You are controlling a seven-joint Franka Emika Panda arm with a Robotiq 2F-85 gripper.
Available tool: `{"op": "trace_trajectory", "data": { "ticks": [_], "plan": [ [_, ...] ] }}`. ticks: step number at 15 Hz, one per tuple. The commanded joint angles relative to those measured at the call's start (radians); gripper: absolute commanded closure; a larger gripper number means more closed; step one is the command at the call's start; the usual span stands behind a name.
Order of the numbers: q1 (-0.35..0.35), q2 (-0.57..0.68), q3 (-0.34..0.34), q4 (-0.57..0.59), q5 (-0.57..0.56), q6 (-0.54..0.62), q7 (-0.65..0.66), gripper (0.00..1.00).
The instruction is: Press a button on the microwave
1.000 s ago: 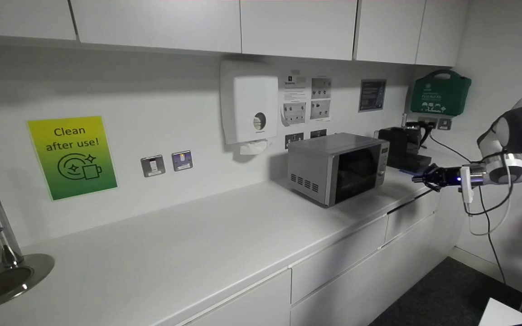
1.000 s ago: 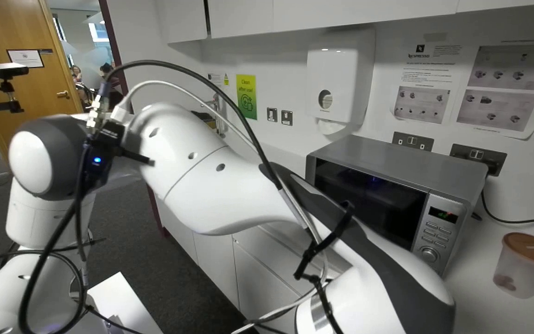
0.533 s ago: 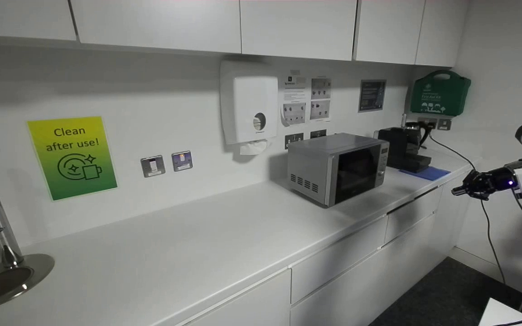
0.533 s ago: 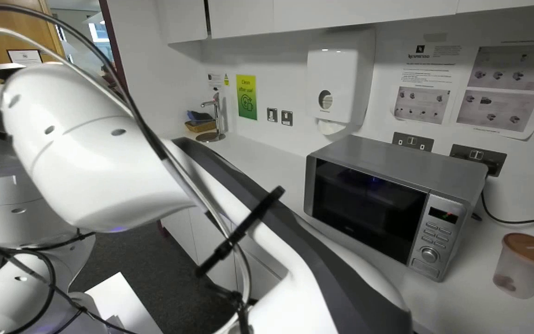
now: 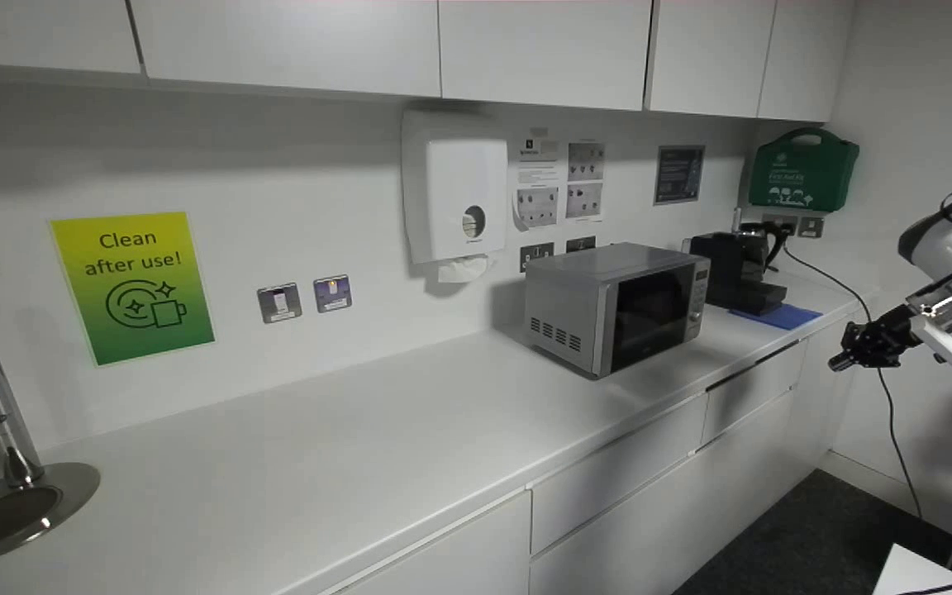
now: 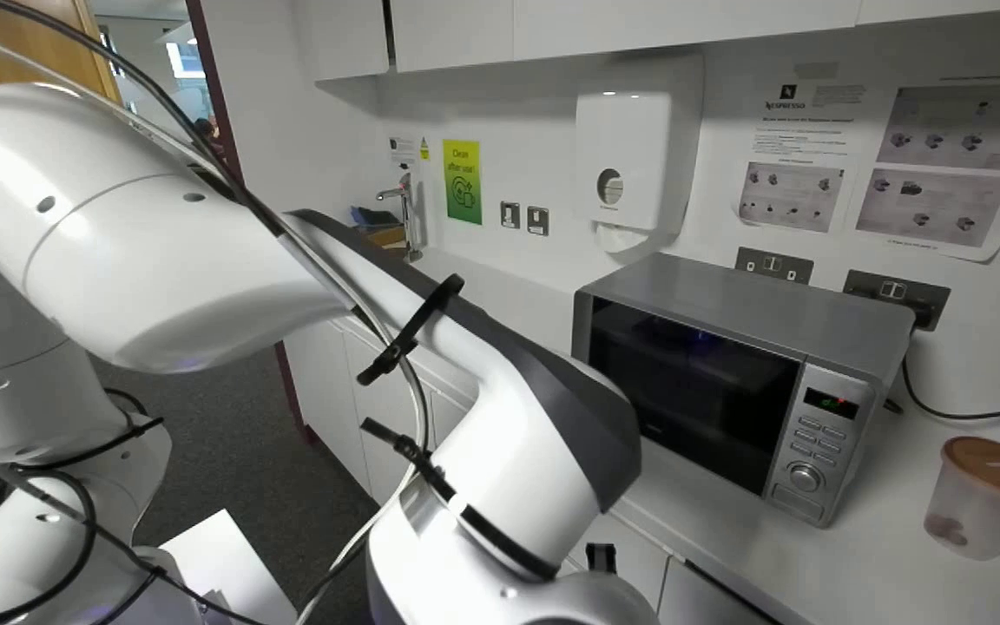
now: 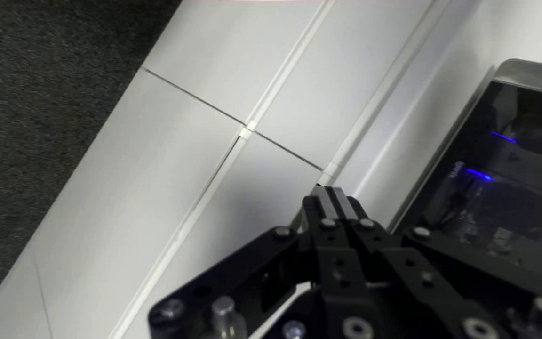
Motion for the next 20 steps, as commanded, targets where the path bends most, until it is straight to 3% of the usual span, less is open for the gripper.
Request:
{"op": "trace_trajectory", "data": {
  "ticks": [1, 5, 9, 11, 12, 13, 14, 15, 16, 17, 18, 20],
  "plan": [
    [0.053, -0.009, 0.051, -0.029, -0.123, 0.126, 0.21, 1.0],
    [0.114, 0.004, 0.091, -0.031, -0.277, 0.143, 0.507, 1.0],
    [0.154, -0.032, 0.112, -0.093, -0.346, 0.204, 0.602, 1.0],
    [0.16, -0.054, 0.115, -0.149, -0.36, 0.28, 0.545, 0.89],
    [0.159, -0.061, 0.114, -0.174, -0.381, 0.316, 0.519, 0.93],
    [0.156, -0.076, 0.111, -0.202, -0.416, 0.34, 0.491, 0.85],
    [0.152, -0.092, 0.106, -0.223, -0.456, 0.342, 0.473, 0.87],
    [0.148, -0.104, 0.101, -0.233, -0.495, 0.321, 0.449, 0.66],
    [0.146, -0.115, 0.098, -0.245, -0.482, 0.323, 0.387, 0.63],
    [0.146, -0.113, 0.094, -0.247, -0.421, 0.336, 0.296, 0.61],
    [0.156, -0.05, 0.098, -0.197, -0.452, 0.305, 0.408, 0.79],
    [0.156, -0.069, 0.088, -0.21, -0.442, 0.305, 0.346, 0.64]
  ]
}}
